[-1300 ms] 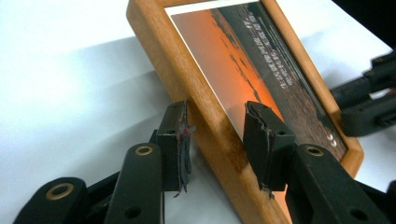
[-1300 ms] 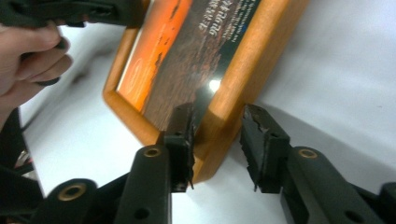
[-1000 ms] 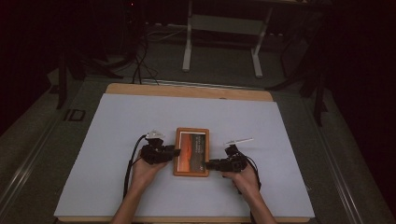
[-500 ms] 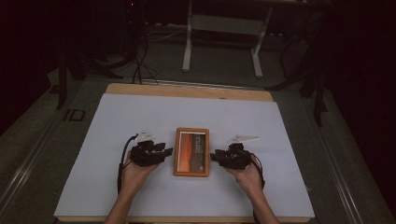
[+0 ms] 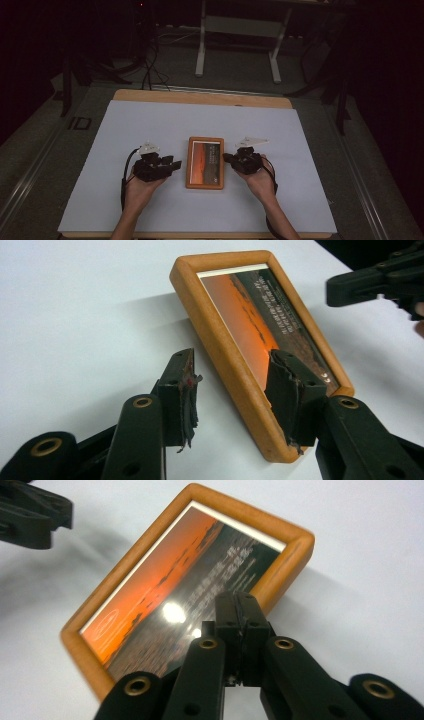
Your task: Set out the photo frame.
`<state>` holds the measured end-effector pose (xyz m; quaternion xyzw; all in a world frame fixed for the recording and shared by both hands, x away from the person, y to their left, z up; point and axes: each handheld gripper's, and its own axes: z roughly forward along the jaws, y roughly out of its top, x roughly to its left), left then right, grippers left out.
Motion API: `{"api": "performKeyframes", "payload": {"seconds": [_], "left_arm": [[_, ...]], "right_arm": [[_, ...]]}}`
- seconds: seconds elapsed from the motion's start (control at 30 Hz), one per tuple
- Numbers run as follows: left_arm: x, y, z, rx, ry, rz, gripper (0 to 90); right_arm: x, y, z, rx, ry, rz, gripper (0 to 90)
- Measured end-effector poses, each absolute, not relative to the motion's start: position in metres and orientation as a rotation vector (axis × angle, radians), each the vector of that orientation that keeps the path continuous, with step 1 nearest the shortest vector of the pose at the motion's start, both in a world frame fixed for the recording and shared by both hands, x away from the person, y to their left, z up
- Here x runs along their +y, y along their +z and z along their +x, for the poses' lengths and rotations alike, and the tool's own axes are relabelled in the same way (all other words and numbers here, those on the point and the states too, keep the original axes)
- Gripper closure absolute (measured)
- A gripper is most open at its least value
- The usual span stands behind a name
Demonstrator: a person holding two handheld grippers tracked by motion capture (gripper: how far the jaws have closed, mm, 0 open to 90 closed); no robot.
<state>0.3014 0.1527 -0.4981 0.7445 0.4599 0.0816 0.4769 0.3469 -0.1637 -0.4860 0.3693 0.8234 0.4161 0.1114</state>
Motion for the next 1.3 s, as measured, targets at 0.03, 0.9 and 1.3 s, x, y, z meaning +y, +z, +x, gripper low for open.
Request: {"api": "performKeyframes", "payload": {"seconds": [0.03,0.9,1.3], "left_arm": [[0.153,-0.498,0.301,1.123,0.193,1.816,55.4],[0.149,-0.497,0.301,1.108,0.161,1.827,55.1],[0.147,-0.501,0.303,1.113,0.149,1.842,53.7]], "right_arm": [[-0.162,-0.485,0.349,2.419,1.215,1.075,90.0],[-0.133,-0.484,0.39,2.4,1.133,1.026,90.0],[-0.132,-0.49,0.397,2.384,1.116,1.067,90.0]]}}
